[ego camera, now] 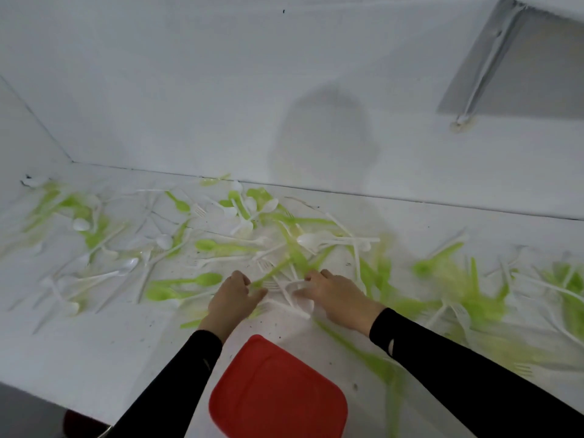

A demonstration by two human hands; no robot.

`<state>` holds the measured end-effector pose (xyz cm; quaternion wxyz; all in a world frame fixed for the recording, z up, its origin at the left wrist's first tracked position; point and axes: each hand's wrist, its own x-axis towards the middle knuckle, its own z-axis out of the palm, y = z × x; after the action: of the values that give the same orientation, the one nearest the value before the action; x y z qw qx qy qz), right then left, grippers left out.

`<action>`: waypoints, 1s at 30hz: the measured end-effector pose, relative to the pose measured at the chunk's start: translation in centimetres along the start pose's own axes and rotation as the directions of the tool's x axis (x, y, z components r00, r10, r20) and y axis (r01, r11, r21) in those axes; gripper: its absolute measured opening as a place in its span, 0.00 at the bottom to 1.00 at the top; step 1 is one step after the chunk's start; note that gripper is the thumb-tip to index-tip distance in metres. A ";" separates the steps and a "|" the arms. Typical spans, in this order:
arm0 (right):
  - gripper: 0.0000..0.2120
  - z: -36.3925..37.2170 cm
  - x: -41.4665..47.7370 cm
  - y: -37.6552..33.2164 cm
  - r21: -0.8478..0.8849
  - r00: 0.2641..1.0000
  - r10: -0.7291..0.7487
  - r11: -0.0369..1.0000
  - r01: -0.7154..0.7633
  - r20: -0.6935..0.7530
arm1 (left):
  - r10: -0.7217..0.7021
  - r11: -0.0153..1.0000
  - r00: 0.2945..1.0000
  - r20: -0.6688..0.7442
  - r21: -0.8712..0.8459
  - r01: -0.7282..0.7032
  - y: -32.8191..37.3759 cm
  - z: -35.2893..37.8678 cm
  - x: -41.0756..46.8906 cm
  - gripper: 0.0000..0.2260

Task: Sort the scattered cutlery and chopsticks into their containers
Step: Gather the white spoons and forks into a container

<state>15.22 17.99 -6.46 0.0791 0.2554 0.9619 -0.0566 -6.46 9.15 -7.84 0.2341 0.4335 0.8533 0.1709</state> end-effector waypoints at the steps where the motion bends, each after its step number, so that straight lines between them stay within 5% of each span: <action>1: 0.29 0.3 0.4 -0.3 -0.029 0.999 -0.032 0.999 0.031 -0.021 | 0.001 0.998 1.000 -0.001 0.056 -0.001 -0.4 0.2 0.4 0.18; 4: 0.17 1.0 1.0 -0.8 -0.117 0.975 -0.124 0.988 0.104 -0.185 | 0.056 0.997 0.998 0.011 0.061 -0.057 -0.3 0.2 1.2 0.16; 8: 0.03 1.2 1.8 -0.8 -0.081 0.892 -0.212 0.977 0.196 -0.400 | 0.137 0.952 0.990 0.016 -0.280 -0.127 -0.1 -1.0 2.6 0.13; 9: 0.07 0.8 1.9 -0.8 -0.012 0.872 -0.200 0.976 0.218 -0.447 | 0.148 0.910 0.989 0.027 -0.395 -0.125 0.1 -1.5 2.8 0.13; 12: 0.14 -1.2 2.0 -0.9 0.374 0.826 0.022 0.898 0.231 -0.563 | 0.151 0.564 0.982 0.110 -0.826 0.006 1.4 -2.9 3.1 0.07; 14: 0.12 -3.1 2.1 -0.2 0.578 0.770 0.227 0.787 0.216 -0.597 | 0.145 0.343 0.986 0.077 -0.939 0.023 2.7 -3.4 3.9 0.04; 17: 0.07 -4.9 2.9 2.6 0.717 0.703 0.437 0.681 0.148 -0.561 | 0.125 0.287 0.991 -0.046 -0.954 -0.081 5.3 -3.5 5.4 0.02; 20: 0.14 -4.2 4.2 6.9 0.655 0.734 0.544 0.734 -0.180 -0.407 | 0.175 0.549 0.981 -0.079 -0.819 -0.164 8.1 -2.5 7.1 0.06; 22: 0.15 -3.1 4.4 9.3 0.548 0.739 0.620 0.727 -0.414 -0.264 | 0.307 0.796 0.938 -0.159 -0.498 -0.345 9.1 -1.1 8.1 0.06; 26: 0.15 -1.2 2.9 11.0 0.438 0.605 0.786 0.592 -0.676 -0.129 | 0.500 0.866 0.865 -0.033 0.012 -0.500 9.7 1.6 9.0 0.14; 30: 0.20 0.6 1.6 11.7 0.416 0.536 0.844 0.490 -0.766 -0.008 | 0.493 0.837 0.866 0.091 0.222 -0.500 10.3 2.8 9.4 0.19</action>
<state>19.72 28.75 -8.10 -0.0546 0.6914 0.7020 -0.1619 -2.99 22.96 -7.44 0.1411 0.6669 0.7224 0.1157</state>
